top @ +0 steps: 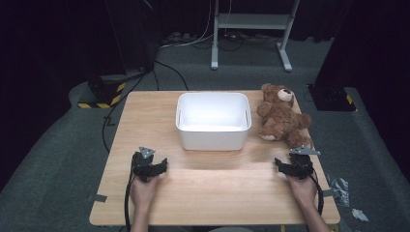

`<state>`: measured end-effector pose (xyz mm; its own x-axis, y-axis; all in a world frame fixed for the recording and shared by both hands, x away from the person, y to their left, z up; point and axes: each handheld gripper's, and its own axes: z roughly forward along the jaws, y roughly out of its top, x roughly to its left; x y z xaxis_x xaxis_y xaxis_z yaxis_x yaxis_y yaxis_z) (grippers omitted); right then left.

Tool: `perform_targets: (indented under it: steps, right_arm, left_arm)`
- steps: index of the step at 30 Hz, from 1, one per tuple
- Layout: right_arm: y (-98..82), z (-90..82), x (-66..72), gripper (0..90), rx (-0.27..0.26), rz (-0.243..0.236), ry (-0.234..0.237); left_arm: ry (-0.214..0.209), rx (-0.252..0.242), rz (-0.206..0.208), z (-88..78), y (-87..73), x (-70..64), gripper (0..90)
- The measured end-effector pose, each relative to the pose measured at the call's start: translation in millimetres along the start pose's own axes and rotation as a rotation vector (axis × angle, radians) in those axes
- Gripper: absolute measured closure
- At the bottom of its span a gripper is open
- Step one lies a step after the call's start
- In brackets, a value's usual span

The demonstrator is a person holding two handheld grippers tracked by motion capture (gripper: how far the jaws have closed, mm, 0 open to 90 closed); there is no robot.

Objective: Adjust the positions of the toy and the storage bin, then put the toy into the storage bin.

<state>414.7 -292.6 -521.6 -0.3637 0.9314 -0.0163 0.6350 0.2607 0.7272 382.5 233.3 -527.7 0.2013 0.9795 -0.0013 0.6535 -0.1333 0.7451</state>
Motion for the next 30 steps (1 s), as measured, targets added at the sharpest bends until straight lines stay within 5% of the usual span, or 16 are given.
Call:
perform_targets:
  steps: [30]
  right_arm:
    - [2.7,1.9,1.1,29.5,0.010,0.000,0.009]
  left_arm:
    - [-0.002,-0.002,-0.001,-0.4,-0.5,0.1,25.0]
